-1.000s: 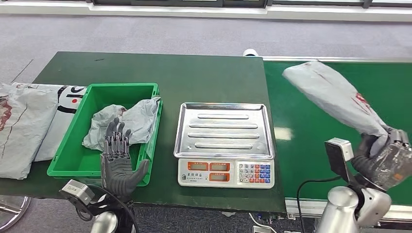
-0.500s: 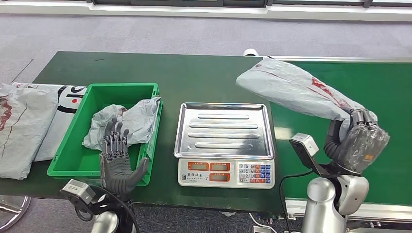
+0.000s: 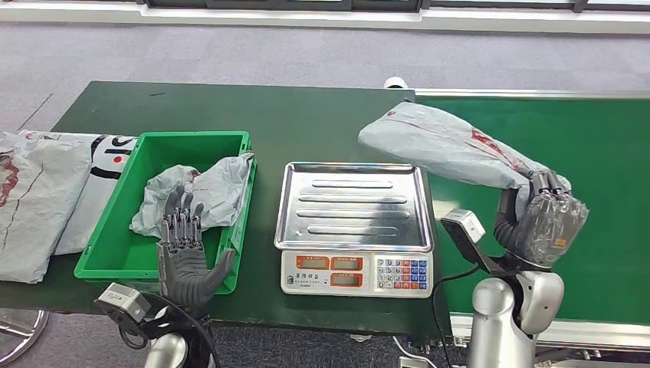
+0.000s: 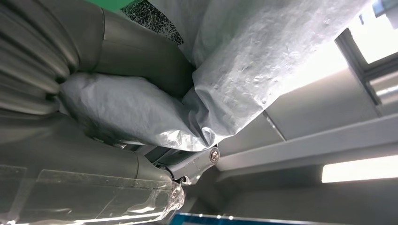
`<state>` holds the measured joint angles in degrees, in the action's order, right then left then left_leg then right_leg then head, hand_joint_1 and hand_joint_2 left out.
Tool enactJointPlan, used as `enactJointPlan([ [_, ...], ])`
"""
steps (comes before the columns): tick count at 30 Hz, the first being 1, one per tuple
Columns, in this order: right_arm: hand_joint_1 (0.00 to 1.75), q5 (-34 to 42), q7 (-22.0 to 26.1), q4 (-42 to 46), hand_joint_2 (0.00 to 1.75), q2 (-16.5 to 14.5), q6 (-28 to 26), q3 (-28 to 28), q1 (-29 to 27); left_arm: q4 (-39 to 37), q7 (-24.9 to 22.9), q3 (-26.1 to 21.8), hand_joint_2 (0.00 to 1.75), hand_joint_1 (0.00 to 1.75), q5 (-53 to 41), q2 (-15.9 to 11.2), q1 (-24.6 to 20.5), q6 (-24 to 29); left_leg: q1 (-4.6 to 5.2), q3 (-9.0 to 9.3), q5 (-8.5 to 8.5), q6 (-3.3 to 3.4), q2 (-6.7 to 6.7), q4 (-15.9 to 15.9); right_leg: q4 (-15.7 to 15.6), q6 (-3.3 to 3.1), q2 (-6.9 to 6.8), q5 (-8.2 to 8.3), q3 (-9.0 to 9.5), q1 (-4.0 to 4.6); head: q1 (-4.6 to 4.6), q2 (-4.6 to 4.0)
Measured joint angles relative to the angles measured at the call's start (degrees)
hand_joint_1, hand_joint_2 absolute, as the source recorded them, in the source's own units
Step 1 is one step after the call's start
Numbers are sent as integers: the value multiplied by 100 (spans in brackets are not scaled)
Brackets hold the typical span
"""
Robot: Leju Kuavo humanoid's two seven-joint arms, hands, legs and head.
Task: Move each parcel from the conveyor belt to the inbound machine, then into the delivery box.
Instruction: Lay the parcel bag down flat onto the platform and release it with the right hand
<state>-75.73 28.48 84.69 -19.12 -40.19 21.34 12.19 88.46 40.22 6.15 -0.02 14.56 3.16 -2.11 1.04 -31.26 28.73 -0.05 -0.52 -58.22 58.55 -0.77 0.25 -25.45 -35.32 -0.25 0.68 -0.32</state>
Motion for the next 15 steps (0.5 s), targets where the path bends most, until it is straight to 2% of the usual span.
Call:
enactJointPlan([
  [15, 175, -888, -529, -1022, 175, -19, 0, -462, 143, -7, 0, 25, 175, 0, 11, -1, -12, -102, 0, 0, 0, -1, 0, 0, 0, 0, 1, 0, -1, 0, 0, 1],
])
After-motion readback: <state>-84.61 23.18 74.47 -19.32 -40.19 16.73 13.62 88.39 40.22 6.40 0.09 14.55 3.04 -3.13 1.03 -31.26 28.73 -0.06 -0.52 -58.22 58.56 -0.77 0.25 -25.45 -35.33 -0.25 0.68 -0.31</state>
